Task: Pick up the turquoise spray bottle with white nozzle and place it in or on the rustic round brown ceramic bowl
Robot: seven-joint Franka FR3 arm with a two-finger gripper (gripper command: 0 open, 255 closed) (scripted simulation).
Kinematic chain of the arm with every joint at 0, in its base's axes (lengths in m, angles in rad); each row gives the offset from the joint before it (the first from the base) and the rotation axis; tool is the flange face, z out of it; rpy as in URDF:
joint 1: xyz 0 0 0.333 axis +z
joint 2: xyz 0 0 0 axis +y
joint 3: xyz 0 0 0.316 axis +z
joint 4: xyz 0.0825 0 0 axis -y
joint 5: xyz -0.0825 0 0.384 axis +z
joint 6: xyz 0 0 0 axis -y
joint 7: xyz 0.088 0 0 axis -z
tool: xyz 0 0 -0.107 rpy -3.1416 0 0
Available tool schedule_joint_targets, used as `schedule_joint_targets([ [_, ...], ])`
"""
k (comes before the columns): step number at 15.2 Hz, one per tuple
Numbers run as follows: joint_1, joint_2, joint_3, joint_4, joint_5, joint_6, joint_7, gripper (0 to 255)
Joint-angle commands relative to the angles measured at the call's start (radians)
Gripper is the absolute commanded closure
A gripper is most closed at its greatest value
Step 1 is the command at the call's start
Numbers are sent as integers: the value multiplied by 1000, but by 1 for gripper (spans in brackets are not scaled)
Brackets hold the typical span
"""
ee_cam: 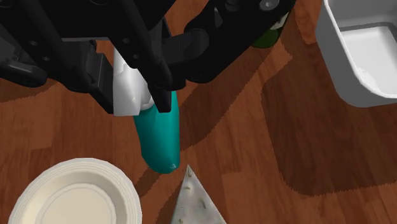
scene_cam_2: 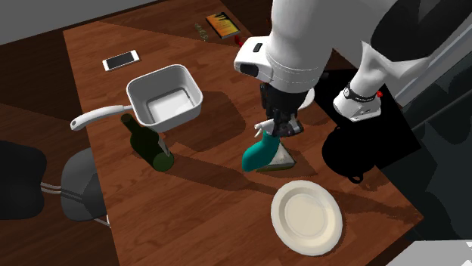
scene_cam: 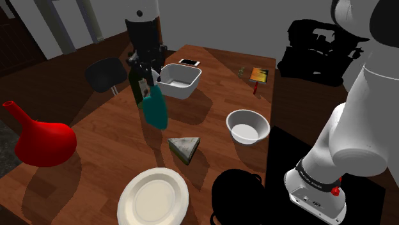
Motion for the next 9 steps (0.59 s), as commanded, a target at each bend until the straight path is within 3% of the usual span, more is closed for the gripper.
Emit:
schedule_joint_targets([
  [1,-6,-86,4,-92,31,12,0,255],
  [9,13,-387,5,-347,143,-13,3,255],
])
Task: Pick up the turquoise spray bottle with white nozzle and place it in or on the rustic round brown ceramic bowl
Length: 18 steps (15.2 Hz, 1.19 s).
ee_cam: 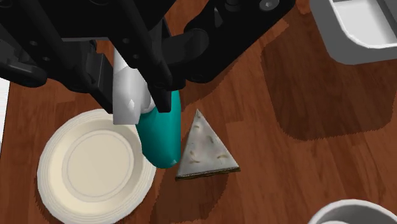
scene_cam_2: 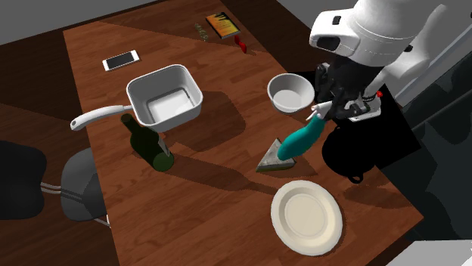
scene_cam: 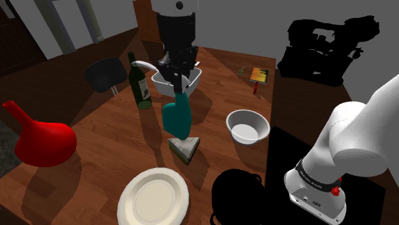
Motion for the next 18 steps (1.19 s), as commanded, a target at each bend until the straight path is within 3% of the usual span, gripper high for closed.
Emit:
schedule_joint_targets([
  [1,9,-66,0,-48,24,-15,4,255],
  [9,68,-329,-4,-195,113,-116,38,255],
  [18,151,-583,6,-263,202,-287,126,255],
])
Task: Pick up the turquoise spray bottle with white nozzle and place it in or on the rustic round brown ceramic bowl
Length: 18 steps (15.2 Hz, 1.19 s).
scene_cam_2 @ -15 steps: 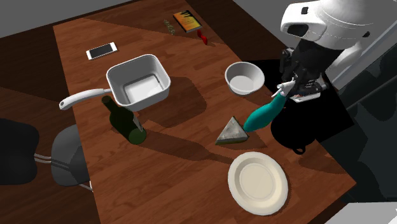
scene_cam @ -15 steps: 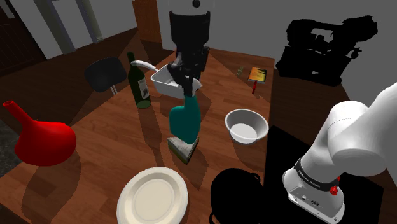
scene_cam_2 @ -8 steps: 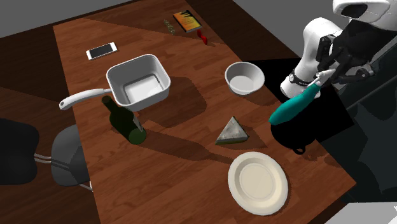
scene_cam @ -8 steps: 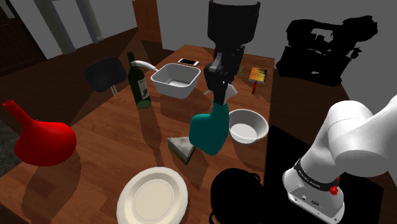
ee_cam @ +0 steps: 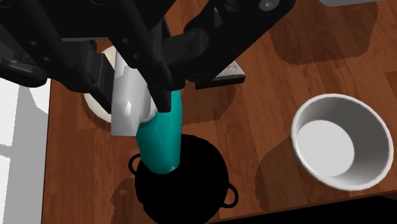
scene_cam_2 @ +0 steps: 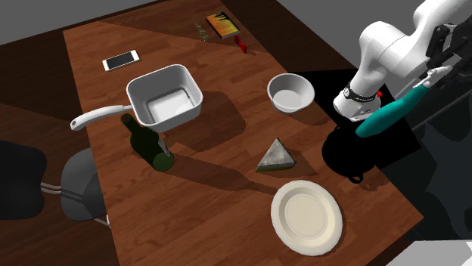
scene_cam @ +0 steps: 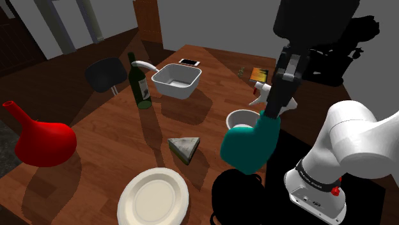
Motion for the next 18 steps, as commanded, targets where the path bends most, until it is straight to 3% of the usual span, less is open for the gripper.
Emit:
schedule_joint_targets([
  [1,15,-46,0,-30,14,-15,11,255],
  [18,43,-132,44,-307,63,177,-11,255],
])
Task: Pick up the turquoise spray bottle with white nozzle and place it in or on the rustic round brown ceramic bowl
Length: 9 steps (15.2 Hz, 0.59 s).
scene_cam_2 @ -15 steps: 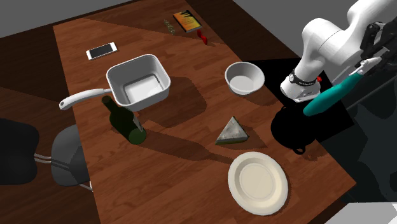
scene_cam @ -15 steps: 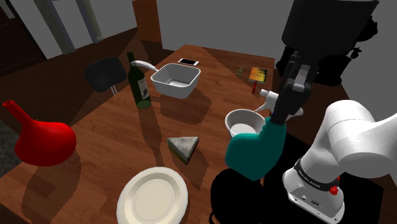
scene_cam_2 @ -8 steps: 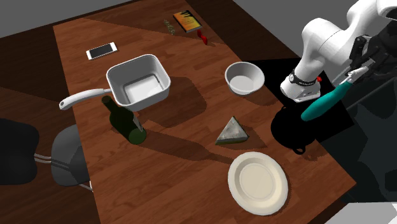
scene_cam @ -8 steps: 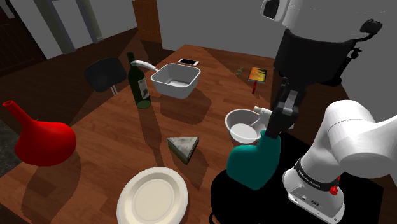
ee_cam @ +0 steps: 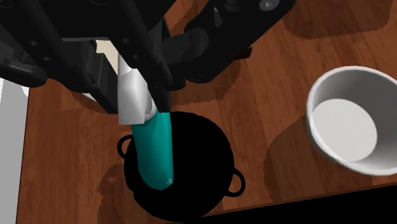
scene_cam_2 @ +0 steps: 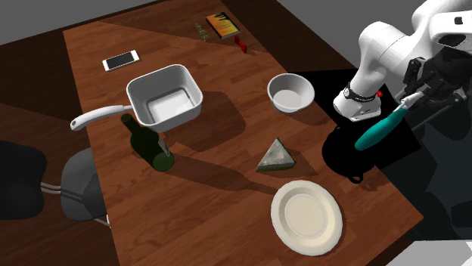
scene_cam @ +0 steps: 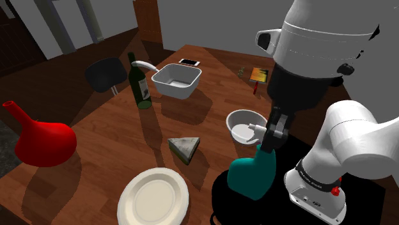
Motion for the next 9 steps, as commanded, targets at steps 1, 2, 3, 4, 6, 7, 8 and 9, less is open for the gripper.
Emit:
schedule_joint_targets([
  [1,4,-10,5,-34,6,24,-4,255],
  [2,5,-13,8,-49,10,36,-5,255],
  [3,7,-16,12,-63,13,48,-6,255],
  [4,9,-19,15,-78,17,59,-7,255],
  [6,12,-24,23,-106,24,83,-9,255],
  [7,14,-26,27,-120,28,95,-10,255],
  [8,16,-28,31,-134,32,107,-11,255],
  [9,17,-29,35,-148,36,119,-12,255],
])
